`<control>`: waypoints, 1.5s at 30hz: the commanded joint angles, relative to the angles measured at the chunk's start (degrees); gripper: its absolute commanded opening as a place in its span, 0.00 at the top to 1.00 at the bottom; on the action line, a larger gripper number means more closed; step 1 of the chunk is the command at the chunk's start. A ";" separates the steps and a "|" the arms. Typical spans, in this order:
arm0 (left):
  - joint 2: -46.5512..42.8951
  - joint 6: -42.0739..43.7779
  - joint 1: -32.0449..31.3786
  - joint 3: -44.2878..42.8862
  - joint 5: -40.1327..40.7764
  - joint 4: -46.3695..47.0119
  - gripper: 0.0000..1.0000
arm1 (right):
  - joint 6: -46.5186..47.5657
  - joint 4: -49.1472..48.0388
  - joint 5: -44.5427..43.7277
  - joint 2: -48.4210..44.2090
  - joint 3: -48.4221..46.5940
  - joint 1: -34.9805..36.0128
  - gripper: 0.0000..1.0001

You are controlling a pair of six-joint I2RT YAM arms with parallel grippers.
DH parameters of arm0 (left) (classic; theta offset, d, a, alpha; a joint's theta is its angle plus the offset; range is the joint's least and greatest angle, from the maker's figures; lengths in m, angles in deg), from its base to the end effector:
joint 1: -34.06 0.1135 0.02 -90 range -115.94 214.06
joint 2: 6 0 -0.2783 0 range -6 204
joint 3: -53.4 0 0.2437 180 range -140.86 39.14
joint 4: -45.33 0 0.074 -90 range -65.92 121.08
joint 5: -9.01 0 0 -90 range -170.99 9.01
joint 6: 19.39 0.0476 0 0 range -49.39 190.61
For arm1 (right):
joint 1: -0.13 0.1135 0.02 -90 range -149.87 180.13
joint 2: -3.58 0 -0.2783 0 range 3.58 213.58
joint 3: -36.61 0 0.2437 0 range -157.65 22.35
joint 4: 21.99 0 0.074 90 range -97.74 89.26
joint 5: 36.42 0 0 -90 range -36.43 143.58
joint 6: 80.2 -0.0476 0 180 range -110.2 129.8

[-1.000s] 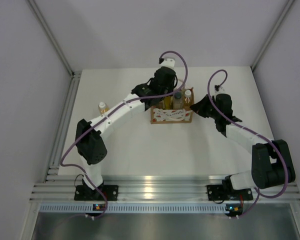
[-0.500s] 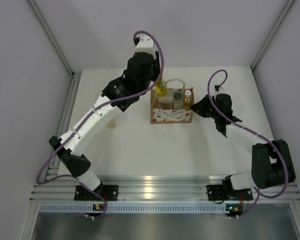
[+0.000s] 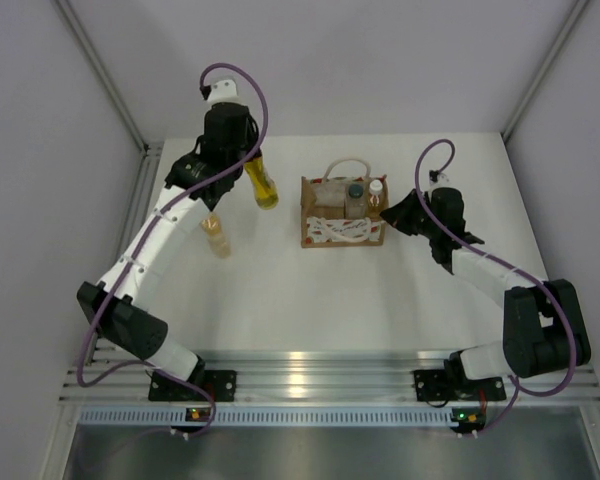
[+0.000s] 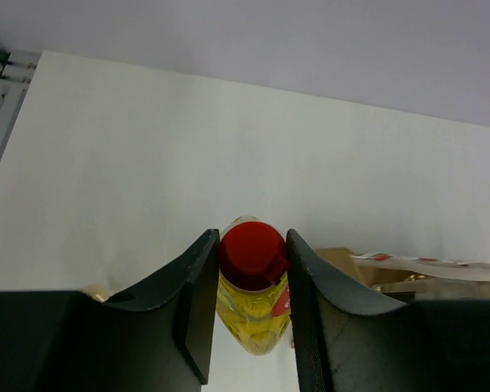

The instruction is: Take the personal care products out of the canvas bag

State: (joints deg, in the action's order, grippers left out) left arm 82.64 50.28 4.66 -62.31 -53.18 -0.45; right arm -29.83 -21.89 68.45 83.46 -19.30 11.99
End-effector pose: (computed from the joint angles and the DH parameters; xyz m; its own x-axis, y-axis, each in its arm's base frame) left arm 0.3074 -0.1477 0.4654 -0.2792 -0.1954 -0.9401 -0.0509 0.9807 -0.1887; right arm 0.2944 0.0743 0.2395 -0.5804 0.5080 -0.6365 -0.0750 0.7449 0.6630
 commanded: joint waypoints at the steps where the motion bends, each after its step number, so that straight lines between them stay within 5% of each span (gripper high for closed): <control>1: -4.44 -2.78 4.09 3.61 -4.07 9.88 1.00 | 1.14 4.57 -0.64 -0.60 0.51 -0.43 0.94; 11: -4.88 -0.58 8.05 25.31 -2.59 28.61 1.00 | 1.23 4.57 -0.28 -0.77 0.60 -0.43 0.94; 26: -4.18 2.67 7.96 32.81 -1.45 33.90 0.99 | 1.14 4.48 0.15 -0.16 0.16 -0.34 0.94; 28: -3.74 3.90 8.05 32.81 -2.06 33.81 0.82 | 1.05 4.57 0.16 -0.33 0.16 -0.34 0.94; 29: -3.65 4.08 8.05 32.81 -2.32 33.73 0.59 | 1.05 4.49 0.16 -0.25 0.16 -0.26 0.94; 33: -3.65 4.08 7.88 32.02 -3.03 32.67 0.34 | 0.97 4.57 0.24 -0.34 0.16 -0.34 0.94; 39: -4.18 3.64 6.56 28.15 -3.64 28.37 0.18 | 0.97 4.49 0.16 -0.69 0.25 -0.26 0.94; 45: -6.11 3.02 -1.16 24.73 -5.66 26.61 0.14 | 0.70 4.31 0.07 -0.51 0.25 -0.34 0.94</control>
State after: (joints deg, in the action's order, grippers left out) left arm 79.64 53.82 7.43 -33.74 -57.00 25.84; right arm -29.86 -21.87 68.49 83.46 -19.30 11.99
